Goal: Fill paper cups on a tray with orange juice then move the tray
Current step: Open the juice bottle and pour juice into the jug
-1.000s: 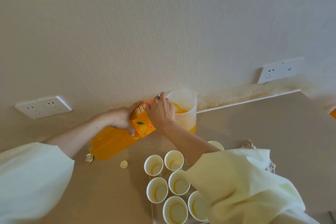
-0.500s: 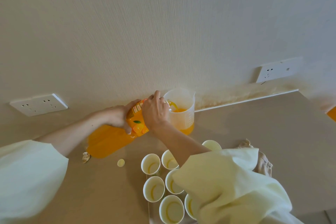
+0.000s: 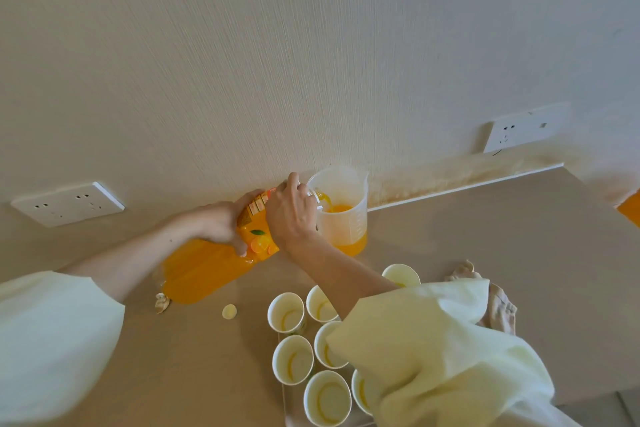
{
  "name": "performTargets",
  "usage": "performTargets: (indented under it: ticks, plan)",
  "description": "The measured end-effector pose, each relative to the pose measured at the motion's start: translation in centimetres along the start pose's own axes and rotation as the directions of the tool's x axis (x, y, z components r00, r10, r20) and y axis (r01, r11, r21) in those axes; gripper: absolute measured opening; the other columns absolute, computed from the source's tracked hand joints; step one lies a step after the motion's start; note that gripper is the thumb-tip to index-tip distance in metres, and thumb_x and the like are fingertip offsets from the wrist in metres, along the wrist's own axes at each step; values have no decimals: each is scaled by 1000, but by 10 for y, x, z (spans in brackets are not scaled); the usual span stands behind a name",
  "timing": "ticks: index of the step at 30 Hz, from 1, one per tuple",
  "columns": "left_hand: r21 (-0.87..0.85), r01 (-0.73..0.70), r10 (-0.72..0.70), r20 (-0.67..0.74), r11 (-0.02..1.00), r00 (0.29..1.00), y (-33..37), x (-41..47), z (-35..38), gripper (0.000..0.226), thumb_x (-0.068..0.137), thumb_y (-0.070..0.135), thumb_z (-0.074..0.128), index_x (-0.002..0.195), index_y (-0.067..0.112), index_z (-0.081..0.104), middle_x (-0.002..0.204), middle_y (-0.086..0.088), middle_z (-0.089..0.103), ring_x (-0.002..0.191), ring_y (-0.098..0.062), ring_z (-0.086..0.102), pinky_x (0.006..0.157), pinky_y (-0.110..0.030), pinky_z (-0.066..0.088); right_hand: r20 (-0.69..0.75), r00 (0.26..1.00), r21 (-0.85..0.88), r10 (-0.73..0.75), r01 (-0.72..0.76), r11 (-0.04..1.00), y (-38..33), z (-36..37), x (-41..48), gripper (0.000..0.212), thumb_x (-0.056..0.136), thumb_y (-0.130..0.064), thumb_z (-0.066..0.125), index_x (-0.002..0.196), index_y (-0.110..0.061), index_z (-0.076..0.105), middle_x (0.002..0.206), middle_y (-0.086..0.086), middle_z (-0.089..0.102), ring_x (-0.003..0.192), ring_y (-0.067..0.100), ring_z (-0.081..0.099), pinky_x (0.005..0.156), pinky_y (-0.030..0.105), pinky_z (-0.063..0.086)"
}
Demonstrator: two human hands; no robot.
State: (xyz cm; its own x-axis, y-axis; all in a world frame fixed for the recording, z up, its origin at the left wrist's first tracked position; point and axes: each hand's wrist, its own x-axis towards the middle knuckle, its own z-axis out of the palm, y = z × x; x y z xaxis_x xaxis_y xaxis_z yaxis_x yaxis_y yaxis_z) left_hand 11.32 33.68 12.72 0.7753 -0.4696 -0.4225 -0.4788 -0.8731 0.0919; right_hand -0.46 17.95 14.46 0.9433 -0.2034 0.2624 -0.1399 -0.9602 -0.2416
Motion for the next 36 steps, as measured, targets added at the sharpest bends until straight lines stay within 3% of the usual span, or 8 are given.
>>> performTargets:
  ticks: [5, 10, 15, 19, 22, 27, 36]
  plan:
    - [-6, -10, 10, 6, 1000, 1000, 5, -4, -3, 134, 39, 59, 83, 133, 69, -12, 131, 3, 55, 105, -19, 58, 85, -37, 53, -19, 1000, -6, -12, 11, 1000, -1, 0, -2, 27, 96, -10, 42, 116, -3, 60, 117, 15, 47, 100, 30, 56, 68, 33, 41]
    - [4, -30, 30, 8, 1000, 1000, 10, -12, -5, 130, 42, 57, 81, 131, 69, -12, 134, 2, 53, 107, -19, 57, 86, -35, 51, -50, 998, -3, -34, 34, 999, -2, 2, -6, 23, 94, -11, 46, 108, -7, 64, 113, 15, 50, 98, 31, 56, 68, 34, 46]
    - [-1, -24, 24, 2, 1000, 1000, 10, -13, -6, 126, 46, 54, 81, 128, 72, -14, 136, 1, 52, 110, -20, 56, 86, -33, 50, -58, 998, 1, 30, -30, 1000, -5, 1, -5, 17, 88, -19, 55, 91, -14, 71, 98, 9, 57, 82, 26, 61, 59, 30, 43]
    - [-23, -25, 25, 6, 999, 1000, 12, -17, -7, 126, 47, 52, 82, 124, 73, -15, 137, 1, 50, 111, -20, 55, 85, -31, 48, -14, 999, -25, 37, -37, 999, -6, 4, -5, 17, 89, -21, 58, 92, -10, 70, 98, 11, 57, 83, 26, 61, 59, 32, 46]
    - [-28, -23, 23, 13, 999, 1000, 14, -19, -10, 128, 47, 50, 83, 128, 71, -13, 139, 0, 48, 115, -22, 54, 85, -30, 47, -44, 995, -10, 91, -91, 996, -6, 2, -4, 13, 80, -26, 68, 79, -14, 73, 87, 8, 58, 72, 23, 61, 53, 27, 43]
    - [-12, -2, 2, 22, 1000, 1000, 15, -21, -10, 126, 54, 44, 84, 136, 62, -10, 141, -2, 46, 115, -21, 53, 85, -29, 45, -73, 997, -28, -27, 24, 999, -2, 7, -3, 26, 95, -14, 43, 106, -8, 66, 111, 14, 52, 96, 30, 58, 70, 34, 46]
    - [-22, -1, 2, 35, 1000, 999, 17, -23, -12, 125, 58, 42, 83, 141, 56, -9, 141, -2, 46, 116, -21, 52, 85, -28, 44, -101, 994, -54, -34, 29, 998, -2, 9, -3, 26, 95, -14, 43, 106, -8, 66, 110, 14, 52, 95, 30, 57, 69, 34, 46]
